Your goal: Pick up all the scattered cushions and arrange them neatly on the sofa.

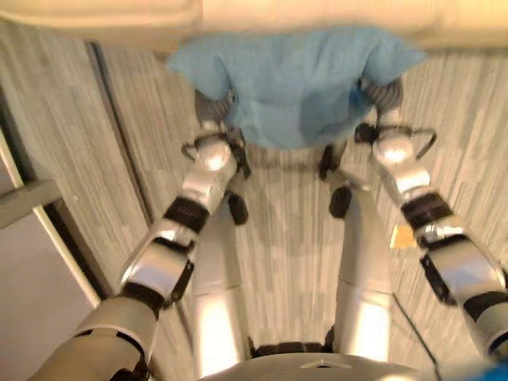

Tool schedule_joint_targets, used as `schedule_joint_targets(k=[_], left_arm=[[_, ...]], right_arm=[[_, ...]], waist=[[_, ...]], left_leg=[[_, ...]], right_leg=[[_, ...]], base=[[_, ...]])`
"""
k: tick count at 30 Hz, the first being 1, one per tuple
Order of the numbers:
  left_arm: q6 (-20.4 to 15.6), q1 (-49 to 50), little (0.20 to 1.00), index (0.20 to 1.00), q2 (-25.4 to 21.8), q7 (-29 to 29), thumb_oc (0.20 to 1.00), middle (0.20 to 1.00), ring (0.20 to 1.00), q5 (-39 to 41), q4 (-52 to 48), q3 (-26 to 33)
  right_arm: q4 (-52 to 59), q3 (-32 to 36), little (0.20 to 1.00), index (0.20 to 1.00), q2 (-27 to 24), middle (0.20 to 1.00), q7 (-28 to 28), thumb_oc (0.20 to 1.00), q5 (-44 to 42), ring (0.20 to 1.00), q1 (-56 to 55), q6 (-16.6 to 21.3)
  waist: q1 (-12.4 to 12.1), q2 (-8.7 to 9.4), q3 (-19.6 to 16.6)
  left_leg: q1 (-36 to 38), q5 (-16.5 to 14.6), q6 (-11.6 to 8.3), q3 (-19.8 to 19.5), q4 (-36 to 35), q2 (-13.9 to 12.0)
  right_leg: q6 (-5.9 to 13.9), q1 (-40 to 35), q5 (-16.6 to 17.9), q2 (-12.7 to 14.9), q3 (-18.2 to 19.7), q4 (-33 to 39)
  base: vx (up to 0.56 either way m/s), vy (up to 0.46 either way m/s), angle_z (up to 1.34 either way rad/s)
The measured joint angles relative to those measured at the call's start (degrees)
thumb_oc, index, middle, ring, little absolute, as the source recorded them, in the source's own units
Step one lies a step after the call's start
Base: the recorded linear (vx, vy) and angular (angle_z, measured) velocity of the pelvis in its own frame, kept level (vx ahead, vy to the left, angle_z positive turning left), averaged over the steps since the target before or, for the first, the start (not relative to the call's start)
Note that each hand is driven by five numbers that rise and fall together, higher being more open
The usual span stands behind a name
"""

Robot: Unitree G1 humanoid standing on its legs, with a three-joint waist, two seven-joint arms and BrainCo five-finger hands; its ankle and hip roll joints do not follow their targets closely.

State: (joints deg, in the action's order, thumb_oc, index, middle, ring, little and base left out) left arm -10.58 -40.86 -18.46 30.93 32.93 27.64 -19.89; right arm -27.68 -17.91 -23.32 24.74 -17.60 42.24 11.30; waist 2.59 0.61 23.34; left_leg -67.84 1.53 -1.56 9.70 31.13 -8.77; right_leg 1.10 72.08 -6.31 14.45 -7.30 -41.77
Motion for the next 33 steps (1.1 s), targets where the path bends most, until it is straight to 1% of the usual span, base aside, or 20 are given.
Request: schedule_joint_targets(k=[3,5,8,11,13,15,16,17,18,19,21,24,26,27,28,29,30,31,32,33], left_arm=[[-0.6,5.7,0.200,0.200,0.2,-3.4,0.200,0.200,0.200,-1.0,-4.7,0.8],[-0.7,9.6,0.200,0.200,1.6,-4.4,0.200,0.200,0.200,-1.0,-5.0,1.0],[-1.4,14.5,0.200,0.200,2.6,-5.5,0.200,0.200,0.200,-1.0,-5.9,1.0],[-1.4,18.8,0.200,0.200,2.6,-8.2,0.200,0.200,0.200,-0.8,-6.8,0.8],[-1.6,21.0,0.200,0.200,2.6,-8.9,0.200,0.200,0.200,-0.8,-6.8,0.6],[-1.6,24.4,0.200,0.200,1.7,-11.0,0.200,0.200,0.200,-0.3,-6.9,-0.2],[-1.5,26.7,0.200,0.200,1.1,-11.7,0.200,0.200,0.200,-0.3,-7.4,-0.3],[-1.5,33.1,0.200,0.200,0.4,-12.9,0.200,0.200,0.200,-0.3,-10.4,-0.2],[-1.4,35.4,0.200,0.200,0.1,-13.8,0.200,0.200,0.200,-0.4,-10.8,0.1],[-1.3,38.4,0.200,0.200,0.5,-14.8,0.200,0.200,0.200,-0.4,-11.2,-0.1],[-0.9,38.6,0.200,0.200,0.9,-15.1,0.200,0.200,0.200,-0.5,-11.0,-0.4],[-0.7,37.9,0.200,0.200,2.5,-16.5,0.200,0.200,0.200,-1.0,-10.6,-0.9],[1.0,37.9,0.200,0.200,3.2,-17.4,0.200,0.200,0.200,-1.0,-10.3,-1.6],[1.2,38.0,0.200,0.200,3.5,-17.6,0.200,0.200,0.200,-1.0,-10.4,-1.4],[1.2,38.5,0.200,0.200,3.6,-17.8,0.200,0.200,0.200,-1.0,-10.3,-0.8],[1.3,39.0,0.200,0.200,3.6,-17.8,0.200,0.200,0.200,-1.0,-10.3,-0.8],[1.3,39.2,0.200,0.200,3.3,-17.9,0.200,0.200,0.200,-1.0,-10.3,-0.9],[1.3,38.9,0.200,0.200,3.8,-18.0,0.200,0.200,0.200,-1.0,-10.3,-0.9],[1.2,38.7,0.200,0.200,4.5,-18.1,0.200,0.200,0.200,-1.0,-10.4,-1.0],[1.3,38.6,0.200,0.200,4.8,-18.4,0.200,0.200,0.200,-1.2,-10.4,-1.3]], right_arm=[[4.4,3.9,0.200,0.200,0.8,0.200,-1.7,0.200,0.0,0.200,-7.8,0.9],[4.4,3.4,0.200,0.200,2.5,0.200,-2.2,0.200,0.0,0.200,-11.7,0.9],[6.0,2.9,0.200,0.200,3.0,0.200,-3.1,0.200,0.0,0.200,-17.0,1.1],[7.7,3.1,0.200,0.200,3.4,0.200,-4.8,0.200,0.3,0.200,-23.5,1.1],[8.1,2.9,0.200,0.200,4.3,0.200,-5.3,0.200,0.5,0.200,-26.4,1.1],[8.6,3.5,0.200,0.200,4.7,0.200,-6.8,0.200,1.3,0.200,-30.6,1.0],[8.7,3.3,0.200,0.200,4.9,0.200,-7.3,0.200,1.9,0.200,-33.1,0.9],[9.1,2.9,0.200,0.200,5.5,0.200,-8.9,0.200,3.0,0.200,-36.3,0.9],[9.5,3.2,0.200,0.200,5.4,0.200,-9.6,0.200,3.4,0.200,-38.2,0.8],[9.8,2.9,0.200,0.200,5.5,0.200,-10.5,0.200,4.0,0.200,-40.4,0.5],[10.0,3.0,0.200,0.200,5.2,0.200,-10.7,0.200,4.3,0.200,-42.0,0.5],[9.7,4.3,0.200,0.200,3.4,0.200,-11.0,0.200,4.4,0.200,-43.2,0.2],[10.0,5.8,0.200,0.200,2.5,0.200,-11.4,0.200,5.0,0.200,-44.5,0.2],[10.1,6.1,0.200,0.200,2.3,0.200,-11.5,0.200,5.1,0.200,-44.3,0.2],[10.1,6.3,0.200,0.200,2.4,0.200,-11.8,0.200,5.6,0.200,-44.3,0.1],[10.4,6.1,0.200,0.200,2.5,0.200,-12.2,0.200,6.1,0.200,-44.6,0.0],[10.6,5.9,0.200,0.200,2.4,0.200,-12.1,0.200,6.2,0.200,-44.7,0.0],[10.7,6.1,0.200,0.200,2.2,0.200,-11.8,0.200,6.2,0.200,-44.6,0.0],[10.7,6.9,0.200,0.200,1.8,0.200,-11.6,0.200,6.2,0.200,-44.2,0.0],[10.6,7.7,0.200,0.200,1.6,0.200,-11.4,0.200,6.4,0.200,-44.4,-0.3]], waist=[[-0.1,0.19,0.1],[0.1,0.43,-0.7],[0.3,0.67,-1.4],[0.5,0.85,-1.6],[1.2,1.13,-3.8],[1.7,1.78,-5.1],[2.4,1.85,-7.0],[2.3,2.18,-9.5],[2.4,1.61,-11.2],[1.3,1.58,-13.1],[2.0,1.05,-15.2],[2.7,0.64,-15.4],[2.7,0.44,-15.4],[2.7,0.23,-15.3],[2.6,0.68,-15.0],[2.0,1.33,-15.0],[1.2,1.49,-15.0],[1.0,2.08,-14.7],[0.6,1.64,-14.8],[0.8,1.36,-14.8]], left_leg=[[9.7,1.3,-0.43,0.3,-6.2,0.5],[15.1,2.6,-0.56,0.7,-9.8,0.9],[22.6,2.0,-0.66,1.3,-12.3,1.6],[33.8,2.0,-0.53,2.7,-17.4,2.3],[37.2,1.8,-0.51,3.1,-19.0,2.7],[47.2,1.1,-0.41,5.4,-22.9,3.3],[50.7,0.7,-1.07,6.1,-24.7,3.7],[58.8,0.8,-1.15,9.9,-29.5,3.4],[61.7,1.1,-1.87,11.8,-32.1,2.9],[65.7,1.8,-1.88,13.8,-34.6,2.8],[65.7,1.6,-2.45,13.4,-34.5,2.1],[65.4,2.2,-2.98,11.7,-33.0,0.3],[65.0,2.4,-2.91,10.3,-29.1,-1.4],[65.2,2.6,-3.55,9.8,-28.0,-1.9],[64.9,2.5,-4.41,8.0,-25.1,-2.6],[64.8,3.4,-5.55,6.3,-23.0,-2.6],[64.2,3.1,-5.90,4.6,-21.3,-2.3],[62.3,1.2,-6.82,0.8,-18.8,-1.3],[61.7,0.5,-6.84,-1.7,-20.2,0.7],[60.7,-0.3,-5.95,-1.4,-24.9,4.3]], right_leg=[[0.65,-9.7,1.0,-0.2,-1.3,5.5],[0.67,-14.8,2.2,-0.6,-1.7,8.4],[1.04,-22.2,2.2,-0.7,-1.8,11.6],[2.60,-33.4,3.4,-1.4,-2.0,17.4],[3.16,-36.9,3.8,-1.4,-2.0,19.8],[4.44,-46.4,5.2,-1.7,-1.3,25.4],[5.25,-49.5,5.6,-2.0,-1.2,28.1],[5.55,-55.4,7.4,-2.7,-0.9,32.8],[5.98,-57.5,7.5,-2.5,-2.6,34.4],[7.23,-59.7,8.7,-2.0,-6.1,36.0],[7.01,-61.0,8.9,-3.0,-6.6,37.2],[6.33,-63.5,9.3,-4.7,-8.5,39.3],[5.64,-67.0,9.4,-6.0,-9.9,41.6],[4.98,-67.2,8.4,-6.5,-10.3,41.9],[3.70,-67.7,7.7,-6.6,-10.0,41.6],[3.37,-68.7,7.9,-6.6,-8.7,41.9],[2.25,-69.6,8.2,-6.6,-7.8,42.1],[1.27,-69.8,8.5,-6.3,-7.4,43.2],[1.02,-69.4,9.1,-6.2,-6.4,43.8],[0.84,-69.6,9.8,-6.2,-5.8,45.6]], base=[[-0.02,0.045,-0.01],[0.01,0.049,-0.05],[0.07,0.070,-0.09],[0.07,0.075,-0.13],[0.07,0.102,-0.12],[0.20,0.116,-0.35],[0.30,0.068,-0.84],[0.20,0.000,-0.85],[0.18,-0.065,-1.25],[0.07,-0.075,-0.78],[0.09,-0.136,-0.21],[0.08,-0.209,0.23],[0.14,-0.186,0.23],[0.13,-0.127,0.04],[0.04,-0.021,-0.23],[0.04,-0.020,-0.30],[0.14,-0.015,-0.31],[0.17,0.005,-0.35],[0.27,0.036,-0.31],[0.20,0.063,-0.27]])
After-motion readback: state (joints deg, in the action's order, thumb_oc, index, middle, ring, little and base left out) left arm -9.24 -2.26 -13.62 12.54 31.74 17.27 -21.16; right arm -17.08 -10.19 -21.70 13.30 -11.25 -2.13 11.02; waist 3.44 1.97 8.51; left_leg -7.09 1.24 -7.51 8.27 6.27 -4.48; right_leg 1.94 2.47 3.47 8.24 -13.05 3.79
